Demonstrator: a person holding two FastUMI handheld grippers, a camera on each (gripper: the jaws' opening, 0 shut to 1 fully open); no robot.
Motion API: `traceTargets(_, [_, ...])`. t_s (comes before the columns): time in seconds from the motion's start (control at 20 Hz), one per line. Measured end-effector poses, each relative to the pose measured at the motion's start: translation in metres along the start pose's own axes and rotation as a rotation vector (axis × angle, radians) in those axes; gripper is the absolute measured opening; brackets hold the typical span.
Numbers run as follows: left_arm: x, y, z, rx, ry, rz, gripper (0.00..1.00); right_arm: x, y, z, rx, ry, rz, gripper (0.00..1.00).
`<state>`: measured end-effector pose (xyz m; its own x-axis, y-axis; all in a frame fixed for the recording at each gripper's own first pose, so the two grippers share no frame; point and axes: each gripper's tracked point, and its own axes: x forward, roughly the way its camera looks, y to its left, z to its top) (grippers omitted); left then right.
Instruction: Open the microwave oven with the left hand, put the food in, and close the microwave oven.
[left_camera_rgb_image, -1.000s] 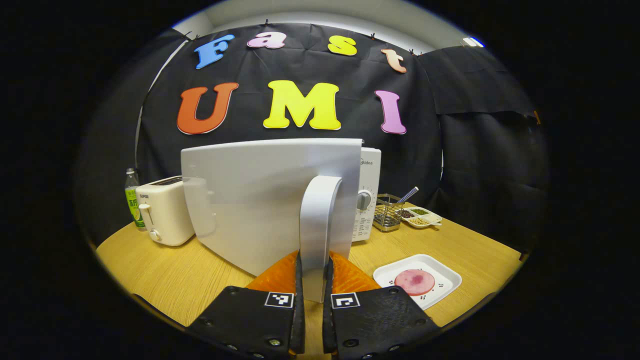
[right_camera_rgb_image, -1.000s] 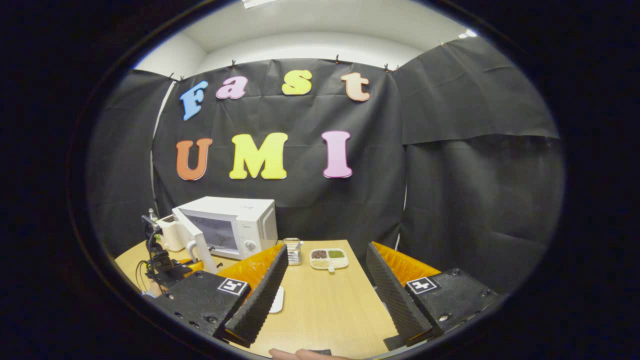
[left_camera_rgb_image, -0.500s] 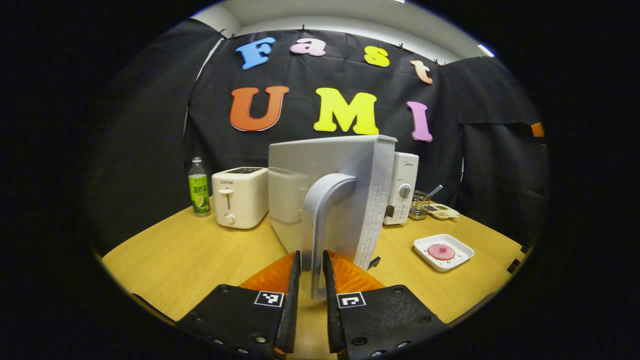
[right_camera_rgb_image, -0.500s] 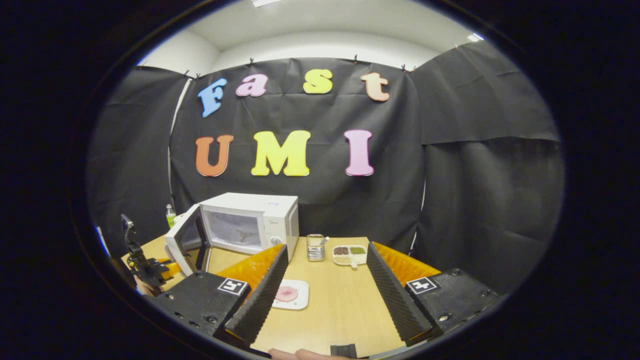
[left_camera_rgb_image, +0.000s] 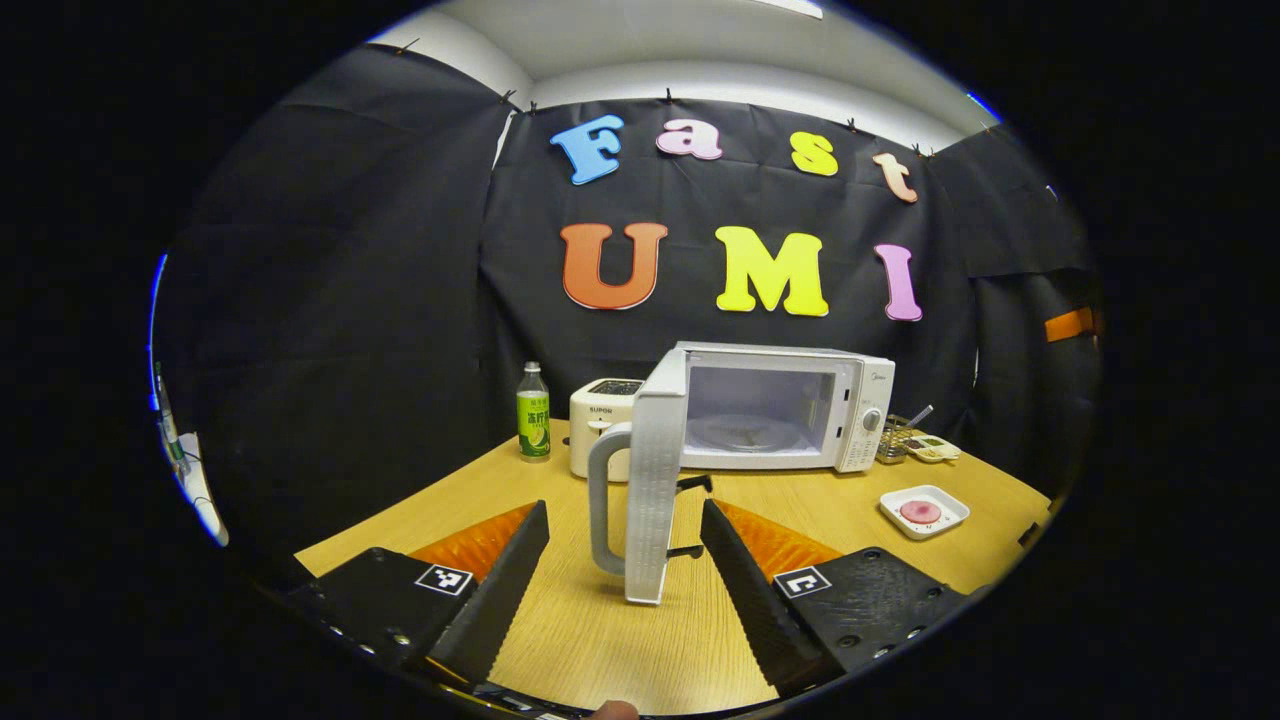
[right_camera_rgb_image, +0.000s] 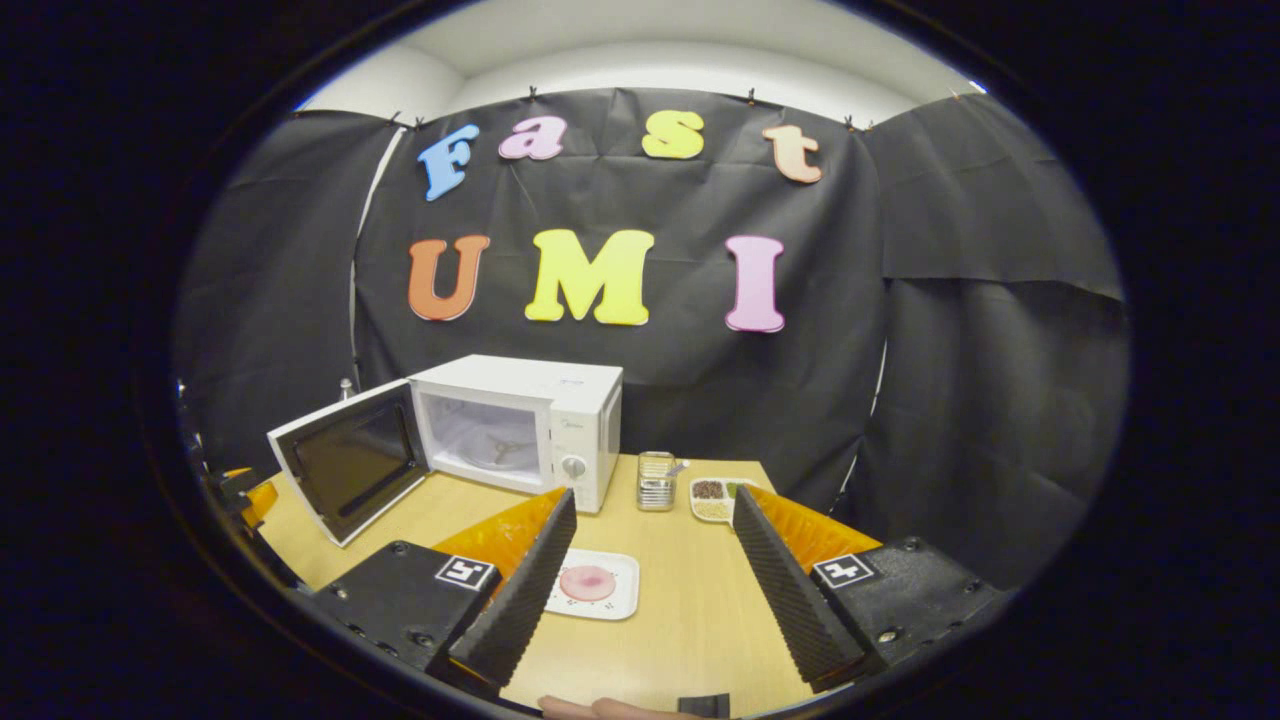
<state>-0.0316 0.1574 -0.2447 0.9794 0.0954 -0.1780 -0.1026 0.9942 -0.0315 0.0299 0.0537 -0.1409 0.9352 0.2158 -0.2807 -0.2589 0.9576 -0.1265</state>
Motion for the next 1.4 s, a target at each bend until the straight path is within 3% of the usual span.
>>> traceTargets(0.2, [-0.009, -0.013, 0.039, -0.011, -0.020, -0.007, 0.93, 0.040, 0.006, -0.008, 0.010, 0.100, 0.064, 1.00])
traceTargets(0.25, [-0.011, -0.017, 0.051, -0.012, -0.030, -0.011, 0.94, 0.052, 0.002, -0.010, -0.006, 0.122, 0.062, 0.94])
traceTargets(0.3, [-0.010, -0.024, 0.059, -0.007, -0.041, -0.011, 0.93, 0.063, -0.004, -0.014, -0.025, 0.150, 0.053, 1.00])
traceTargets(0.45, [-0.010, -0.040, 0.091, 0.020, -0.077, -0.007, 0.93, 0.096, -0.014, -0.028, -0.056, 0.238, 0.065, 1.00])
traceTargets(0.55, [-0.009, -0.054, 0.108, 0.029, -0.090, -0.009, 0.93, 0.117, -0.019, -0.047, -0.039, 0.314, 0.087, 0.95])
traceTargets(0.6, [-0.009, -0.061, 0.117, 0.031, -0.102, -0.014, 0.93, 0.127, -0.019, -0.059, -0.029, 0.355, 0.102, 1.00])
traceTargets(0.85, [-0.005, -0.104, 0.151, 0.011, -0.145, -0.071, 0.93, 0.166, -0.017, -0.130, 0.075, 0.600, 0.188, 1.00])
traceTargets(1.15, [-0.012, -0.141, 0.171, 0.011, -0.193, -0.117, 0.93, 0.195, -0.004, -0.212, 0.217, 0.864, 0.288, 0.84])
traceTargets(1.2, [-0.012, -0.143, 0.169, 0.011, -0.191, -0.119, 0.93, 0.198, -0.001, -0.223, 0.232, 0.894, 0.305, 0.71])
traceTargets(1.25, [-0.012, -0.145, 0.169, 0.013, -0.186, -0.120, 0.93, 0.199, 0.003, -0.232, 0.245, 0.925, 0.328, 0.78])
traceTargets(1.3, [-0.012, -0.147, 0.168, 0.013, -0.183, -0.122, 0.93, 0.200, 0.008, -0.239, 0.264, 0.951, 0.349, 0.64])
traceTargets(1.35, [-0.014, -0.148, 0.167, 0.012, -0.180, -0.124, 0.93, 0.201, 0.013, -0.245, 0.278, 0.977, 0.368, 0.57])
traceTargets(1.4, [-0.014, -0.149, 0.167, 0.011, -0.181, -0.127, 0.93, 0.200, 0.017, -0.252, 0.287, 1.000, 0.387, 0.64])
